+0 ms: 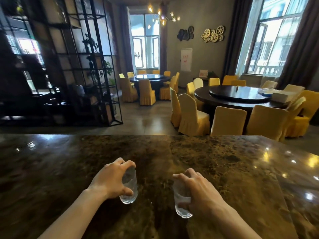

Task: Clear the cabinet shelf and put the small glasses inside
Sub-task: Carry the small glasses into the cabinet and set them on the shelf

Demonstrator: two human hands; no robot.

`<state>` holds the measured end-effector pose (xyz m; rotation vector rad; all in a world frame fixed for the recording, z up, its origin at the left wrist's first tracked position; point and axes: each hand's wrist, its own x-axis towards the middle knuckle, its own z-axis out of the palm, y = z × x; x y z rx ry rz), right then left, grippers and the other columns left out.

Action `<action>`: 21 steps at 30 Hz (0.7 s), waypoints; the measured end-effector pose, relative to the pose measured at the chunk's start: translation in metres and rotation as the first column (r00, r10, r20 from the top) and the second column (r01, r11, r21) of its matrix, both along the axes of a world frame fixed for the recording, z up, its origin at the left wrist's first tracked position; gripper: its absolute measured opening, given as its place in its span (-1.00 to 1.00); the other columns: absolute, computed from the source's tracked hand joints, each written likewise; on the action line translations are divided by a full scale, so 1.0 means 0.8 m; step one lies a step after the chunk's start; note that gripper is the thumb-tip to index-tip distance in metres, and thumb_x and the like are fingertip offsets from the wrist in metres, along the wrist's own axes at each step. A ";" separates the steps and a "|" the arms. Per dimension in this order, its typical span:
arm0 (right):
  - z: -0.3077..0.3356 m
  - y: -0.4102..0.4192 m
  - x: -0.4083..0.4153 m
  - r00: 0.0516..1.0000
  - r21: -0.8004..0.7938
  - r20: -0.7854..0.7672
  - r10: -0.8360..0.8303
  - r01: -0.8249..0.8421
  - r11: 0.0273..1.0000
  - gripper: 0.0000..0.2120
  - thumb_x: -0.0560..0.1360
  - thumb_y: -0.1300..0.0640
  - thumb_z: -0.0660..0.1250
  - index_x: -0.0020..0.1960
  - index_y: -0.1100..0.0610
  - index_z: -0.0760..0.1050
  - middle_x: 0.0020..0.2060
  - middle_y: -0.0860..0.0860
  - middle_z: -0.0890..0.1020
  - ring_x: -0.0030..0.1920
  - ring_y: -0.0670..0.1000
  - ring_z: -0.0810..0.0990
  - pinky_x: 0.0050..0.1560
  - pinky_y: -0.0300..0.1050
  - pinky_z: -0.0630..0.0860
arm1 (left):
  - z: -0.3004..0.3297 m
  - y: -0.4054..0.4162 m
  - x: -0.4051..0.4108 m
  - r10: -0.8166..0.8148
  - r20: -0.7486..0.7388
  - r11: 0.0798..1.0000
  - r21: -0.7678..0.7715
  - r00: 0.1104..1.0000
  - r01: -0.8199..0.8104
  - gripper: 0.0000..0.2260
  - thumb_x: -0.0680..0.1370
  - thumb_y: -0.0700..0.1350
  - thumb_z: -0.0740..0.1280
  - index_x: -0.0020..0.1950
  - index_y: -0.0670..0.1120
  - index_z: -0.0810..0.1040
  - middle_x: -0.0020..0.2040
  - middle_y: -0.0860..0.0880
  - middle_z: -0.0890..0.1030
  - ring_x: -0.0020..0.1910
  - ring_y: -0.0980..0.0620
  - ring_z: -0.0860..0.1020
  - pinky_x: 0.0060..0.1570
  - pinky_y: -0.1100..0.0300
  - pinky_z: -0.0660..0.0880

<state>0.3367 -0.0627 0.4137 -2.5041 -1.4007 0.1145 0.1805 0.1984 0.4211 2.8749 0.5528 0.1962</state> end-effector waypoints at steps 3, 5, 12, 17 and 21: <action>0.007 -0.021 -0.038 0.999 0.031 0.023 -0.044 0.044 0.999 -0.21 0.36 -0.09 0.55 0.50 -0.16 0.29 0.27 -0.06 0.40 0.22 0.03 0.45 0.15 -0.08 0.55 | -0.005 -0.013 -0.054 0.005 0.031 1.000 -0.025 1.000 -0.004 -0.21 0.25 0.25 0.60 0.40 0.24 0.36 0.18 0.21 0.42 0.16 0.11 0.49 0.14 0.15 0.55; 0.012 -0.034 -0.064 0.995 0.059 0.049 -0.082 0.079 0.995 -0.20 0.34 -0.09 0.58 0.49 -0.17 0.30 0.28 -0.06 0.41 0.22 0.03 0.46 0.14 -0.09 0.57 | -0.008 -0.022 -0.089 -0.001 0.052 1.000 -0.026 0.999 0.002 -0.22 0.24 0.26 0.60 0.39 0.25 0.37 0.17 0.22 0.43 0.14 0.11 0.50 0.12 0.17 0.55; 0.030 -0.082 -0.154 0.983 0.054 0.047 -0.179 0.176 0.983 -0.18 0.28 -0.11 0.61 0.46 -0.16 0.35 0.18 -0.05 0.45 0.16 0.06 0.52 0.10 -0.04 0.58 | -0.017 -0.059 -0.206 0.013 0.037 1.000 -0.021 0.999 -0.012 -0.22 0.22 0.28 0.60 0.37 0.26 0.38 0.15 0.18 0.45 0.11 0.06 0.53 0.08 0.10 0.57; 0.031 -0.113 -0.201 0.981 0.061 0.034 -0.190 0.188 0.980 -0.22 0.29 -0.12 0.59 0.44 -0.17 0.37 0.17 -0.06 0.45 0.15 0.06 0.53 0.08 -0.01 0.58 | -0.023 -0.095 -0.256 0.029 0.002 0.999 -0.021 1.000 -0.029 -0.22 0.22 0.28 0.60 0.37 0.25 0.38 0.14 0.17 0.45 0.12 0.06 0.54 0.10 0.11 0.56; 0.027 -0.131 -0.221 0.984 0.067 0.025 -0.175 0.173 0.983 -0.23 0.32 -0.12 0.59 0.45 -0.17 0.36 0.19 -0.05 0.45 0.15 0.06 0.53 0.08 -0.04 0.58 | -0.027 -0.122 -0.276 0.048 0.036 0.998 -0.034 0.998 -0.047 -0.23 0.21 0.27 0.61 0.36 0.26 0.38 0.14 0.17 0.45 0.12 0.07 0.53 0.09 0.13 0.57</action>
